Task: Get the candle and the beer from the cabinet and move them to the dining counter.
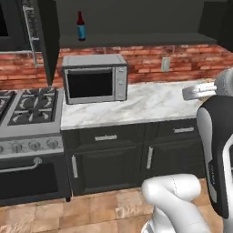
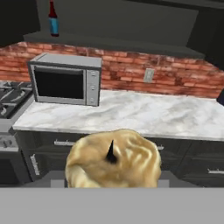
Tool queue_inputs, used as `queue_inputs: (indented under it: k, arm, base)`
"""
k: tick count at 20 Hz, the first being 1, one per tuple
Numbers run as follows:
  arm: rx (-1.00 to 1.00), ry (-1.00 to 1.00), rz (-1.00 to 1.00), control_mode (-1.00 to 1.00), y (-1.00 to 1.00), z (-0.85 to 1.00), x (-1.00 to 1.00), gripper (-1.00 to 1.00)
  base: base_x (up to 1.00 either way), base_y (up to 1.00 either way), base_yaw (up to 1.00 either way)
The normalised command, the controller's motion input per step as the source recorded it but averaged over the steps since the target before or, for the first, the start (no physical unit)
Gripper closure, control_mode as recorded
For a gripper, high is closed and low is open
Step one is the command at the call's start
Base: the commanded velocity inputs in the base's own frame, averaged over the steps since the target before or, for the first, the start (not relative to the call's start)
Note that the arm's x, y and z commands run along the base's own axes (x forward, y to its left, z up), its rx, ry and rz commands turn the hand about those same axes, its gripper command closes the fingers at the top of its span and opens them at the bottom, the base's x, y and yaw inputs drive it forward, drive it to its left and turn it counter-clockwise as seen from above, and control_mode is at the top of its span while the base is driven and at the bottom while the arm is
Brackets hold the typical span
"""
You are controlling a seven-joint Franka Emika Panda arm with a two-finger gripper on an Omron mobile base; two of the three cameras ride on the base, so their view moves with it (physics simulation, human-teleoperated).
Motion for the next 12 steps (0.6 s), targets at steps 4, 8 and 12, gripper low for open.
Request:
queue_inputs:
  k: [4, 8, 12]
  arm:
    - [0.0, 0.0, 0.0, 1.0, 0.0, 0.0, 0.0, 1.0]
    - [0.0, 0.0, 0.0, 1.0, 0.0, 0.0, 0.0, 1.0]
    - [0.0, 0.0, 0.0, 1.0, 0.0, 0.0, 0.0, 1.0]
  base:
    - [-0.05, 0.12, 0.93]
    - [-0.18, 0.0, 1.0]
    - [-0.17, 0.0, 1.0]
